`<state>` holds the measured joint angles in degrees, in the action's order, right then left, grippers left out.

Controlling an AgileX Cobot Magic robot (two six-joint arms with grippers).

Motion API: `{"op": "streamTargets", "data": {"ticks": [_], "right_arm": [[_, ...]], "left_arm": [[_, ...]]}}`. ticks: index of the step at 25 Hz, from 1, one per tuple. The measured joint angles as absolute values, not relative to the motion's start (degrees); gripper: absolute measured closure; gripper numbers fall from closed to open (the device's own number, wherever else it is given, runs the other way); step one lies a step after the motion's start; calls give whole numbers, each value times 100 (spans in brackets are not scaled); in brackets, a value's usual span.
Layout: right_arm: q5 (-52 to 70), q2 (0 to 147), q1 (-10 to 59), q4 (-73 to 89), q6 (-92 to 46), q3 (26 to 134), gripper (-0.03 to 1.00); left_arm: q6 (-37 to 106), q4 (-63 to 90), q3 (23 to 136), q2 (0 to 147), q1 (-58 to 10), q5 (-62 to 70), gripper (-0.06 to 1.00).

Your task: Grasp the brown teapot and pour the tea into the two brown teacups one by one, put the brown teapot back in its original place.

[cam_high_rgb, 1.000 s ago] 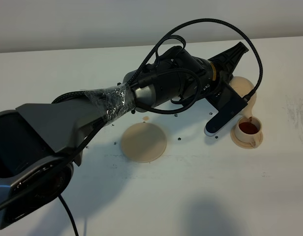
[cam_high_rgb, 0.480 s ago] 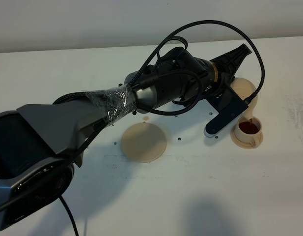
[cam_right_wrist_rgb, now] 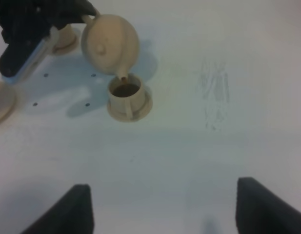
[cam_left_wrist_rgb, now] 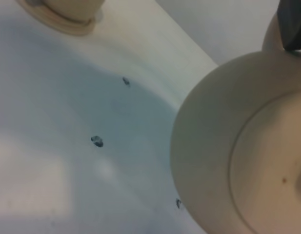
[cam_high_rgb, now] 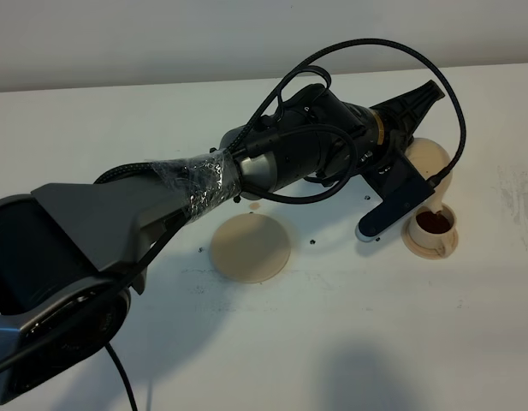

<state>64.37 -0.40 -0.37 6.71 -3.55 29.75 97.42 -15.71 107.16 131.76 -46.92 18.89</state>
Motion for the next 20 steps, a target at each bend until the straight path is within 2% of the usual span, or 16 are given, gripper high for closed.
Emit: {"op": "streamTargets", "data": {"ticks": [20], "right_arm": [[6437,-40,-37,671,-355,2975,37]], "left_arm": [[9988,-1589,10716,13110,-4710,1889,86]]}}
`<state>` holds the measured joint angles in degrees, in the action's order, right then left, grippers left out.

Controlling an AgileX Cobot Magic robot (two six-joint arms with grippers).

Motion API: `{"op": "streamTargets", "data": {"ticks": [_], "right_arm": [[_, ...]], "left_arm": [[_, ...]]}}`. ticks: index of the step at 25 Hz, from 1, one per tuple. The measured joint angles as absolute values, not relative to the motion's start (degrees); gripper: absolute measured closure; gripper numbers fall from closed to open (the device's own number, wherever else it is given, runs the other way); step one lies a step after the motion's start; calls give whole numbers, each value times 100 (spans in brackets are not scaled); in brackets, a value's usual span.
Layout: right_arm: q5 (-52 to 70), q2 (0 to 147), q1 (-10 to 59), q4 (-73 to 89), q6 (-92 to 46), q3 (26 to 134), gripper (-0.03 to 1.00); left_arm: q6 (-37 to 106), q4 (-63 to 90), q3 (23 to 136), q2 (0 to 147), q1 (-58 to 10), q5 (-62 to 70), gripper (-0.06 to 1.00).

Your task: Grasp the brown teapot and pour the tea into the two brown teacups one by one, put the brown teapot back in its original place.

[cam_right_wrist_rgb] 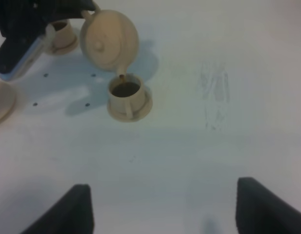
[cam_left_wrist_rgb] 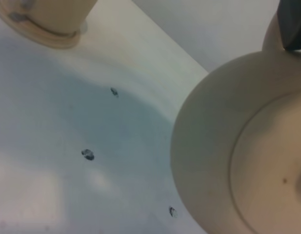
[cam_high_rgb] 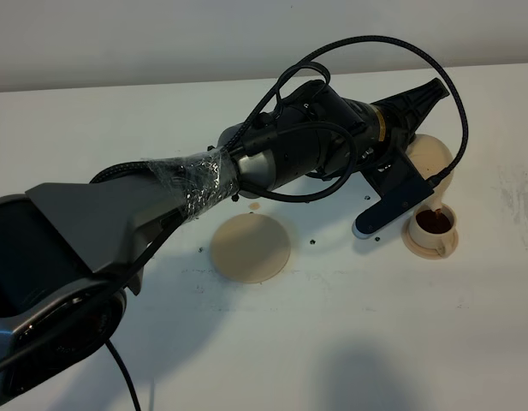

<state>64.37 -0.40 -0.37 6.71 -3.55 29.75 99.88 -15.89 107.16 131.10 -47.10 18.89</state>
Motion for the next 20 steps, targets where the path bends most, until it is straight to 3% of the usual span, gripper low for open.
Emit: {"op": "streamTargets", "data": {"ticks": [20], "right_arm": [[6437,-40,-37,671,-355,2975,37]], "left_arm": [[9994,-1689,10716,13097,-4710,1878,86]]}}
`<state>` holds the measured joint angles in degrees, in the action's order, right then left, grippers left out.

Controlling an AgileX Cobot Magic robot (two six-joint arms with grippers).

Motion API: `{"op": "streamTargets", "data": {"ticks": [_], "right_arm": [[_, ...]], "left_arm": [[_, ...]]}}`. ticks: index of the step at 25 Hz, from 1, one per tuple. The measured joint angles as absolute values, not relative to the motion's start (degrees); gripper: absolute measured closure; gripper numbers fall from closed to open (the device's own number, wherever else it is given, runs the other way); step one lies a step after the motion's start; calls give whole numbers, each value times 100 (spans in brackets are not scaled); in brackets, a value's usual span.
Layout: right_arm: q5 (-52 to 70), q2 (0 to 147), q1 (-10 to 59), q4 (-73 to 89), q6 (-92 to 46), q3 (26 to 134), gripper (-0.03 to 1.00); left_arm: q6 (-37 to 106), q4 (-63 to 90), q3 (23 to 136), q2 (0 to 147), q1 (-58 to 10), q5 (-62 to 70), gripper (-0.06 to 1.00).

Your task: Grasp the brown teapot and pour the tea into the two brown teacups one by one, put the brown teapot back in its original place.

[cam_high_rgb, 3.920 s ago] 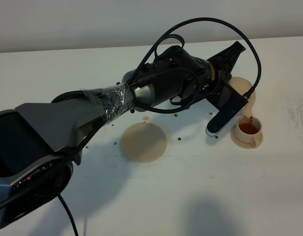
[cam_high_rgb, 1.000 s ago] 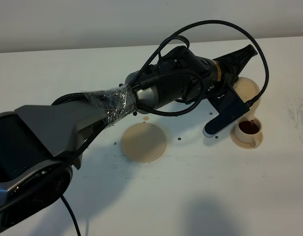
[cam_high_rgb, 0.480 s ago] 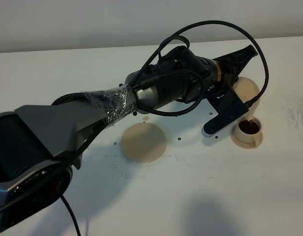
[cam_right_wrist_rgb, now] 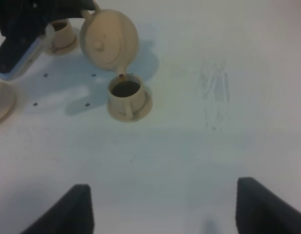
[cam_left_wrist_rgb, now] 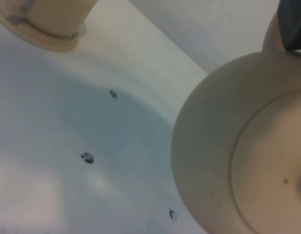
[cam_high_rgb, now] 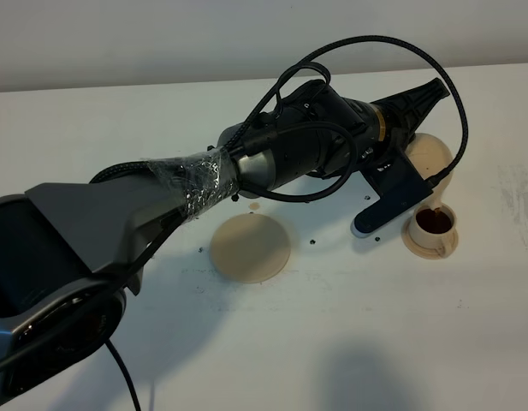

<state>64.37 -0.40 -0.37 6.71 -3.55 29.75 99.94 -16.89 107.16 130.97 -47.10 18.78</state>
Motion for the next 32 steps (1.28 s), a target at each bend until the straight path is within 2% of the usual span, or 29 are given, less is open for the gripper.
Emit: {"op": "streamTargets", "data": {"ticks": [19,32], "right_arm": [[6437,-40,-37,671,-355,2975,37],[6437,-40,-37,671,-355,2975,37]], "left_arm": [[9975,-1723,10716,13059,-4710,1888,86],[8227,-1679,10716,13059,-4710,2291,86]]}}
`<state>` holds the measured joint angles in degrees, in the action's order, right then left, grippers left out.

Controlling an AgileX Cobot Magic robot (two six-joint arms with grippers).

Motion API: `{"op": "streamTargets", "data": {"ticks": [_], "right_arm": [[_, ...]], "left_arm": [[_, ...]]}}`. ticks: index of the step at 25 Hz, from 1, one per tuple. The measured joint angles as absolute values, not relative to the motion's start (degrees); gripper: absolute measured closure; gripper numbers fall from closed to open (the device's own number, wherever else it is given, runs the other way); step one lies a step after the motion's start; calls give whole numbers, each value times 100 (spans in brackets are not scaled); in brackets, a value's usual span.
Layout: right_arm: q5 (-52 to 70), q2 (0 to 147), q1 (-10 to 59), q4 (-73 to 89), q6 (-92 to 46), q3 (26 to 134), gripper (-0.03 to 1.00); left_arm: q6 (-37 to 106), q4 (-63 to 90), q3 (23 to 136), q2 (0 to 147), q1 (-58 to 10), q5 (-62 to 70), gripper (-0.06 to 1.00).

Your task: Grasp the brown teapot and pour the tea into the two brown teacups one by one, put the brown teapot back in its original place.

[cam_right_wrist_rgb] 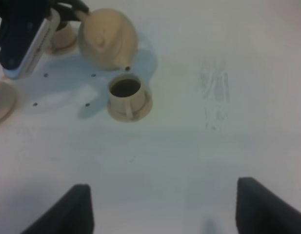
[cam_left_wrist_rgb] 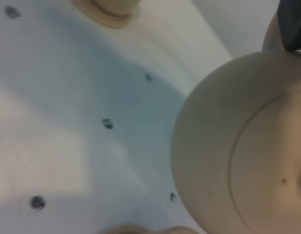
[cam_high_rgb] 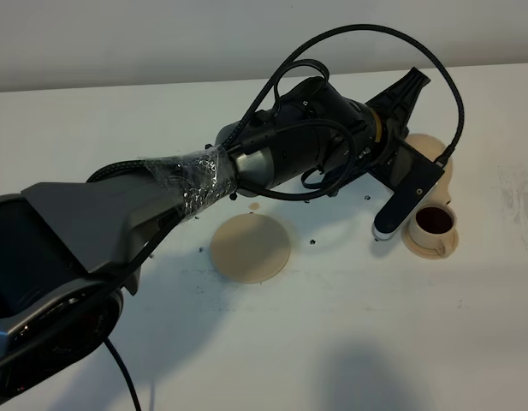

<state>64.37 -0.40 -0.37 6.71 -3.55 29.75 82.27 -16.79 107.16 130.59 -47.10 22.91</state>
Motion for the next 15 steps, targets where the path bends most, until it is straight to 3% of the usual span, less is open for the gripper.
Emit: {"op": "streamTargets", "data": {"ticks": [15], "right_arm": [[6437,-40,-37,671,-355,2975,37]], "left_arm": [[7295,-622,10716,12576,-4549,3064,86]]}}
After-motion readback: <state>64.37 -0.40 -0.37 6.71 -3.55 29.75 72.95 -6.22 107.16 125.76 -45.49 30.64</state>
